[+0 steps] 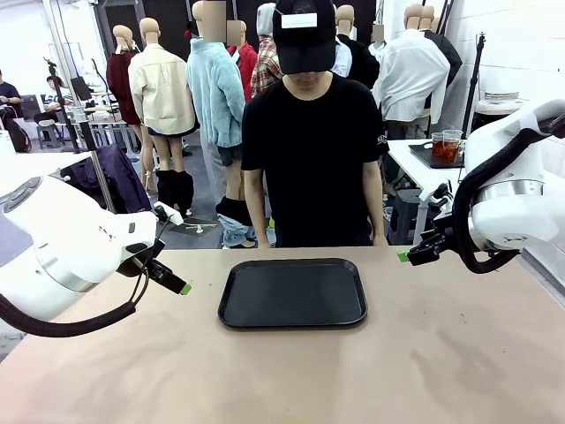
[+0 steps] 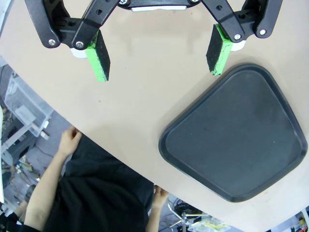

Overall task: Pour the drink into the iced cup.
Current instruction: Open the gripper to release the iced cup you were holding.

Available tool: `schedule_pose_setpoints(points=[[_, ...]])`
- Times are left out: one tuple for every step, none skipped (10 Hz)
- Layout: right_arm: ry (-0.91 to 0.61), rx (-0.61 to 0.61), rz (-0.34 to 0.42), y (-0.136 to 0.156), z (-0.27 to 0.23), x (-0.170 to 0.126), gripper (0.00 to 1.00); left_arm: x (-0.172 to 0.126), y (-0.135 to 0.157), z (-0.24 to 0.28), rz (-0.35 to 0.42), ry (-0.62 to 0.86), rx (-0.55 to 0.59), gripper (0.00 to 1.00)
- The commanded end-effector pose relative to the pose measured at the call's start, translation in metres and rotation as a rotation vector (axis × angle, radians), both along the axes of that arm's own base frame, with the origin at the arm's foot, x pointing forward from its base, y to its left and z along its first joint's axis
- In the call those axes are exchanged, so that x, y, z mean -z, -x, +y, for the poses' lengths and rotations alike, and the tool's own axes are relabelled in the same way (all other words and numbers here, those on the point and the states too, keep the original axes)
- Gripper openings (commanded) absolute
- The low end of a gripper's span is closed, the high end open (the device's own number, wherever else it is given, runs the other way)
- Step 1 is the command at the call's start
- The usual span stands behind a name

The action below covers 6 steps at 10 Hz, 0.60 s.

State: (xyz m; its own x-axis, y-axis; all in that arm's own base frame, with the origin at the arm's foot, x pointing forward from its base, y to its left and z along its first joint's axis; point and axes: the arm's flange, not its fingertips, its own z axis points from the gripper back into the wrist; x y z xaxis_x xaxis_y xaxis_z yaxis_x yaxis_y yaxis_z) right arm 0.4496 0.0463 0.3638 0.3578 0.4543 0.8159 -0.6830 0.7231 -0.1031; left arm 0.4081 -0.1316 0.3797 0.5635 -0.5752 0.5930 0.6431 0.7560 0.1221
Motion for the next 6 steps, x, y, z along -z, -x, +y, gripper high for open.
schedule_pose_setpoints(points=[[-0.001,0.002,-0.004,-0.0029,0.0003,-0.0019,1.0,-0.0006,0.0008,0.0002,-0.011,-0.008,0.001,1.0],[-0.001,0.002,-0.004,-0.0029,0.0003,-0.0019,1.0,-0.0006,0.0008,0.0002,-0.011,-0.008,0.001,1.0],[-0.001,0.002,-0.004,-0.0029,0.0003,-0.0019,1.0,-0.0006,0.0008,0.0002,-0.011,-0.008,0.001,1.0],[-0.001,0.002,-0.004,-0.0029,0.0003,-0.0019,1.0,-0.0006,0.0008,0.0002,-0.011,-0.008,0.001,1.0],[-0.001,0.002,-0.004,-0.0029,0.0003,-0.0019,1.0,-0.0006,0.0008,0.0002,-0.011,-0.008,0.001,1.0],[-0.001,0.002,-0.004,-0.0029,0.0003,-0.0019,1.0,-0.0006,0.0008,0.0002,-0.011,-0.008,0.001,1.0]])
